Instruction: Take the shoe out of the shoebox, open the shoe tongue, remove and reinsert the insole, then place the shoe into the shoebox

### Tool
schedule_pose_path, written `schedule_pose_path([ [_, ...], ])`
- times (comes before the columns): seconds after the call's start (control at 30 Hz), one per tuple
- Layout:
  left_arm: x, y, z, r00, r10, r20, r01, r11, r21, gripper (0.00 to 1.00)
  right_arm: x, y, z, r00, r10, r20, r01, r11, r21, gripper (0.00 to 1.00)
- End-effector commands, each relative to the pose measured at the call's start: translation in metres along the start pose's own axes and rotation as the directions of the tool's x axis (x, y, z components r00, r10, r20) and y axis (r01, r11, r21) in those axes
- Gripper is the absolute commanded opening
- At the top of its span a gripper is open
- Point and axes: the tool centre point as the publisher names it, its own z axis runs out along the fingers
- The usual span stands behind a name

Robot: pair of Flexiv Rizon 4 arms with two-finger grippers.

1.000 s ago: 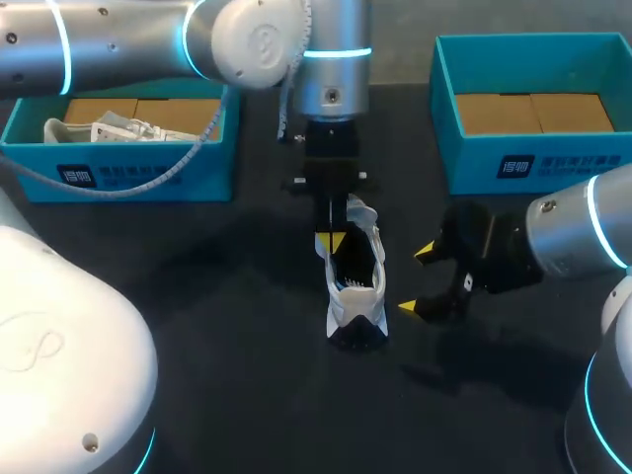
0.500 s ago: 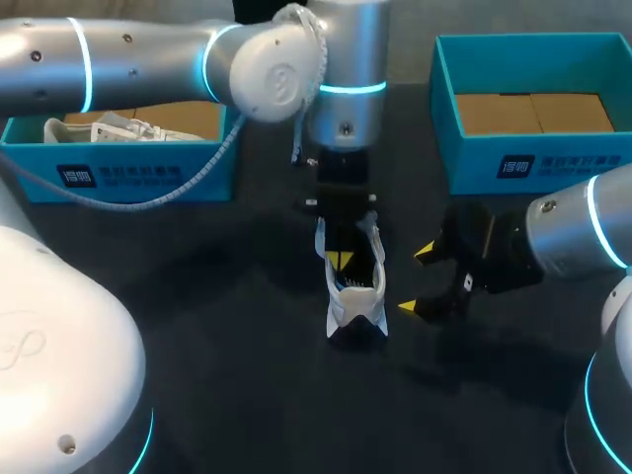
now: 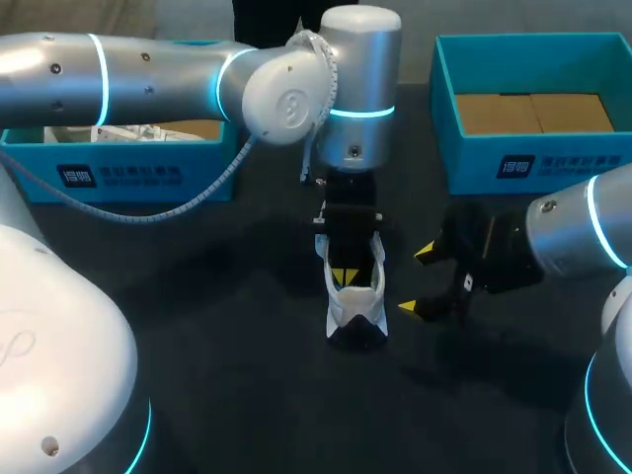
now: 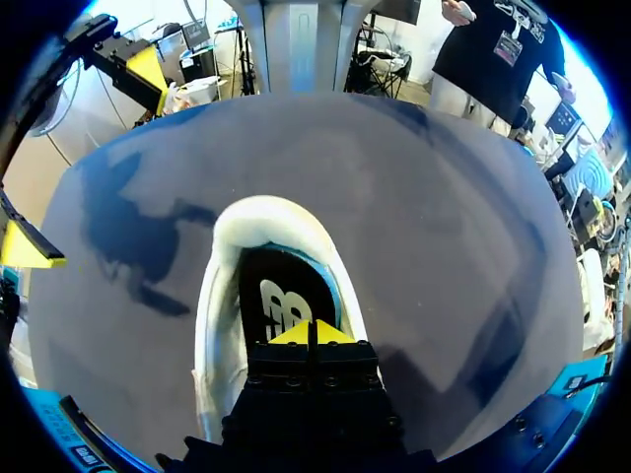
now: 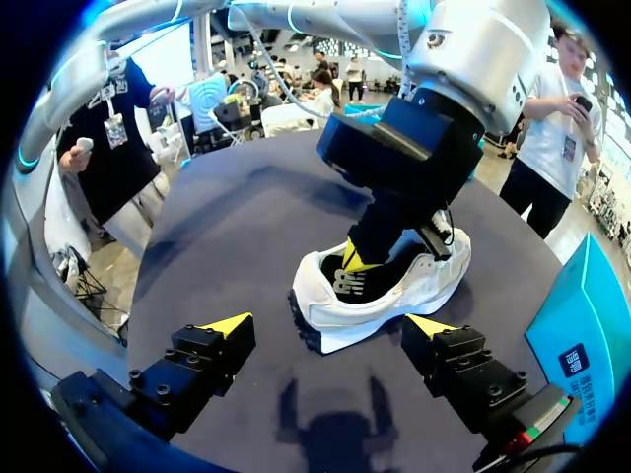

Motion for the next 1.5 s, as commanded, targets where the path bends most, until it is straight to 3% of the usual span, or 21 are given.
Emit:
schedule_pose_path([
  [0.03,-0.002,0.004,0.009,1.000,-0.019,-0.008,0.019,0.999,-0.037,0.00,0.001,0.000,0.000,1.000,0.001,0.003,-0.001,1.000,0.001,1.00],
  [0.13,-0.001,0.008,0.009,0.999,-0.034,-0.017,0.033,0.998,-0.049,0.00,0.001,0.000,0.000,1.000,0.001,0.003,-0.001,1.000,0.001,1.00],
  [0.3,-0.001,-0.002,-0.012,1.000,-0.019,0.022,0.020,0.998,-0.055,0.00,0.001,0.000,0.000,1.000,0.001,0.003,-0.001,1.000,0.001,1.00],
  [0.47,0.003,-0.010,-0.021,1.000,0.003,-0.026,-0.005,0.999,-0.042,0.00,0.001,0.000,0.000,1.000,0.001,0.003,-0.001,1.000,0.001,1.00],
  [0.97,-0.008,-0.012,0.007,0.999,0.018,-0.050,-0.019,1.000,-0.006,0.00,0.001,0.000,0.000,1.000,0.001,0.003,-0.001,1.000,0.001,1.00],
  [1.3,-0.021,-0.004,0.031,0.999,-0.037,0.040,0.040,0.996,-0.085,0.00,0.001,0.000,0.000,1.000,0.001,0.003,-0.001,1.000,0.001,1.00],
  [1.5,-0.013,-0.007,0.009,0.998,-0.037,0.052,0.043,0.992,-0.116,0.00,0.001,0.000,0.000,1.000,0.001,0.003,-0.001,1.000,0.001,1.00],
])
